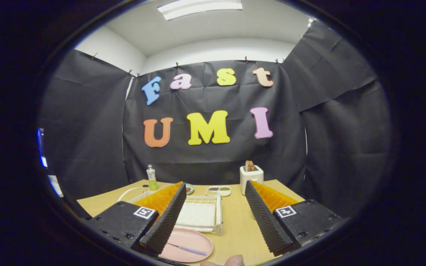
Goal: Take the plate from the dish rack, then take the spoon from the basket and place it into the plate.
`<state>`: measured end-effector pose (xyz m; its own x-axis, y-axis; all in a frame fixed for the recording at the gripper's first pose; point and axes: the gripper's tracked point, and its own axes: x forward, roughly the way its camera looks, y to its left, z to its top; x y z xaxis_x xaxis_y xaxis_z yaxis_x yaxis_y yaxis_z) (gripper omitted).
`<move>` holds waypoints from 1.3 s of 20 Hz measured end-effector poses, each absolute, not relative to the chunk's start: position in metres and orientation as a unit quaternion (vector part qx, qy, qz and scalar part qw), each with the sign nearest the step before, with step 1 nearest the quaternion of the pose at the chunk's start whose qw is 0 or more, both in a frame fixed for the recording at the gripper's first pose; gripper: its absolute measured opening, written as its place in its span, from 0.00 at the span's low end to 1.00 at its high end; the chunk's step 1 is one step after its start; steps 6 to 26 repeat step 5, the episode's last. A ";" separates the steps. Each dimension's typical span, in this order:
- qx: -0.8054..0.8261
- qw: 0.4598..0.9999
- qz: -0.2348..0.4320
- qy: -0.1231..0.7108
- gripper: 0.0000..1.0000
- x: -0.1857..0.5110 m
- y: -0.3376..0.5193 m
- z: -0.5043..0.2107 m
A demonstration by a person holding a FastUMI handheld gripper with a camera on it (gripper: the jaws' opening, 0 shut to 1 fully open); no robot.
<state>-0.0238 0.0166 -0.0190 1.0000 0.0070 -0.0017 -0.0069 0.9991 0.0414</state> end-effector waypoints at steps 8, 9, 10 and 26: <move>0.018 1.000 0.017 0.009 1.00 -0.018 0.029 -0.024; 0.018 1.000 0.017 0.009 1.00 -0.018 0.029 -0.024; 0.018 1.000 0.017 0.009 1.00 -0.018 0.029 -0.024; 0.018 1.000 0.017 0.009 1.00 -0.018 0.029 -0.024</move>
